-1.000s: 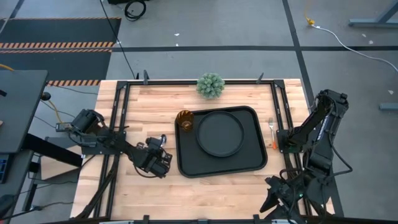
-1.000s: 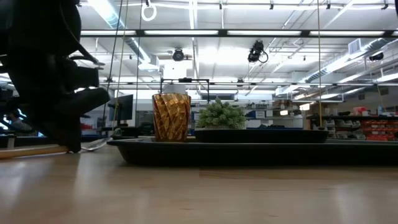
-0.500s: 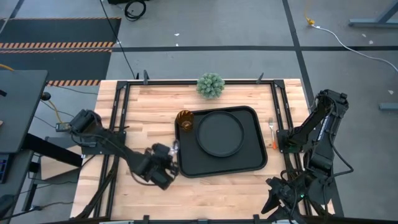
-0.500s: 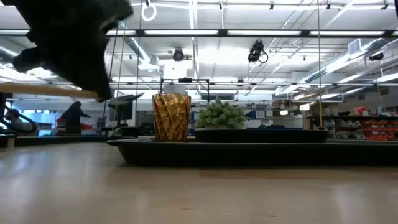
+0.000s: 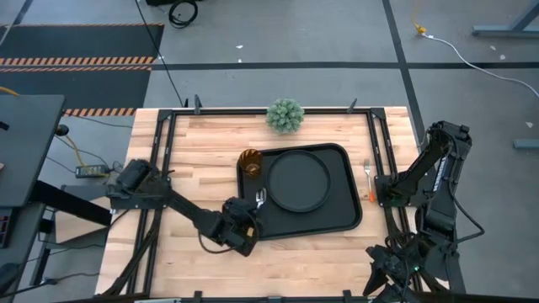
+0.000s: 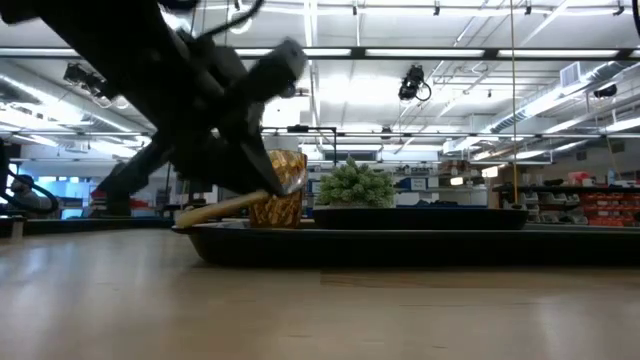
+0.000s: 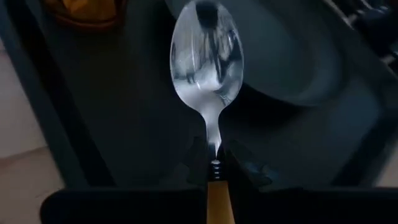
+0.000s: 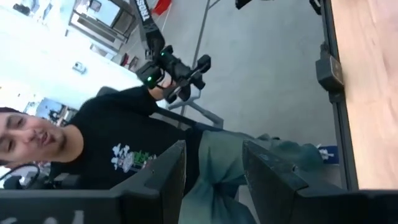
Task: Pick and place plate/cup/fork/spoon on tray
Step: Put the orange spoon on the black serving tray to the left of the black plate
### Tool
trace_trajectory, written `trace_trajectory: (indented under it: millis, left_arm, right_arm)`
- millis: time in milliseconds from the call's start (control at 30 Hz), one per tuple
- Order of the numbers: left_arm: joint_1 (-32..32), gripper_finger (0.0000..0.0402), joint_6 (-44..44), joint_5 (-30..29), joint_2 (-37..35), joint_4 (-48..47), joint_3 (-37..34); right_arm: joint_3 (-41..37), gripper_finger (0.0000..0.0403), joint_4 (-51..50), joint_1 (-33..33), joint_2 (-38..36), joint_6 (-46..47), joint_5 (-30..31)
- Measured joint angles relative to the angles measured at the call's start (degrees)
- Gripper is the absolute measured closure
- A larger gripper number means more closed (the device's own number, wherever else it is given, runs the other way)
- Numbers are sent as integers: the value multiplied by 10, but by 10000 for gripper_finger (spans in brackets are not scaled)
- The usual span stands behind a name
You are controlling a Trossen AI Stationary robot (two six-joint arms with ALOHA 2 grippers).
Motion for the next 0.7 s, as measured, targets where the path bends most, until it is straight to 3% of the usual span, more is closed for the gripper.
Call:
trace_trajectory:
  millis: [267, 467, 700]
  left_arm:
    - [41, 381, -61, -25, 13, -17, -1]
    - [61, 399, -55, -13, 13, -22, -1]
    - [56, 383, -37, -2, 9, -27, -1]
  right_arm:
    - [0, 239, -9, 36, 0, -1, 20]
    - [0, 239, -8, 56, 0, -1, 53]
    - [0, 239, -7, 69, 0, 1, 66]
